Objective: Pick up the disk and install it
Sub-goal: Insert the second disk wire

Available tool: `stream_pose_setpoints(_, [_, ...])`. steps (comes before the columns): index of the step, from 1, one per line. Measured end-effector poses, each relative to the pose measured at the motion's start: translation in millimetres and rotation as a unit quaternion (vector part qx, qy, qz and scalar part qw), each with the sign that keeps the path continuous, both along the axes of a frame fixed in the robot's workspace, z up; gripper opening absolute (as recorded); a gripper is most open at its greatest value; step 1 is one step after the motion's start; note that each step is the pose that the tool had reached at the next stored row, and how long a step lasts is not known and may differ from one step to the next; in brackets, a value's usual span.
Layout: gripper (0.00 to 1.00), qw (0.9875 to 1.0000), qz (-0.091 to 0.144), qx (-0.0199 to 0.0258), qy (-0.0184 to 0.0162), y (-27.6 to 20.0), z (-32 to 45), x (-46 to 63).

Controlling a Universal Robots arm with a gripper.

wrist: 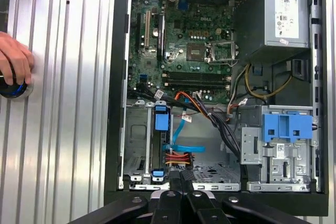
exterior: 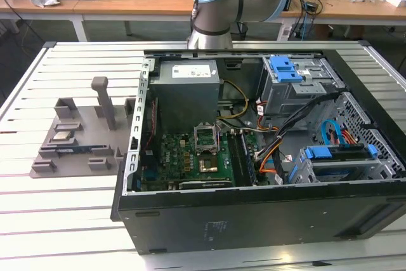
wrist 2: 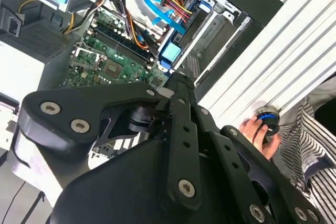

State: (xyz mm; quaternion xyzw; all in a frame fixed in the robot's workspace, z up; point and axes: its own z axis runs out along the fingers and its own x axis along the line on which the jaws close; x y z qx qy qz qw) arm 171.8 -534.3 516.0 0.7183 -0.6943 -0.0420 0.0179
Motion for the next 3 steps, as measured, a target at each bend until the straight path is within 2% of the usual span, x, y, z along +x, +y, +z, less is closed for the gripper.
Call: stream_pose_setpoints(3, [0.11,1.0,0.0,0.0,0.0,0.0,0.0,0.0])
